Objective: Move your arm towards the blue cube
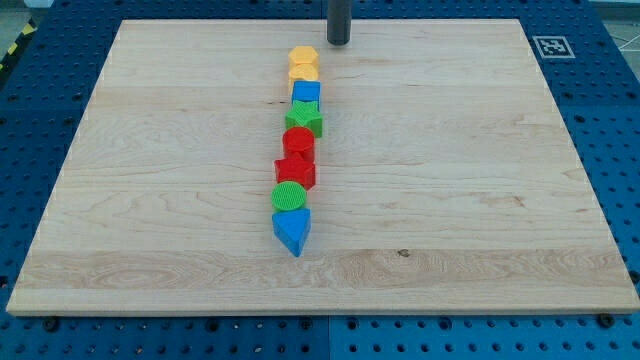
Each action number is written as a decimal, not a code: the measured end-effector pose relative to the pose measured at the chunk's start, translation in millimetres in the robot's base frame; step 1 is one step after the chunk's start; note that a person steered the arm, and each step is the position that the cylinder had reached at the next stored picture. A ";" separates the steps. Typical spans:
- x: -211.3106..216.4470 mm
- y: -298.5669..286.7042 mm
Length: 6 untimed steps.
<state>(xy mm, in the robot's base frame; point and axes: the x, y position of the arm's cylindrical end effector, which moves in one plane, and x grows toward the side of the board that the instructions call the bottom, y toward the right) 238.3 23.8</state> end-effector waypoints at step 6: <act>131.7 25.3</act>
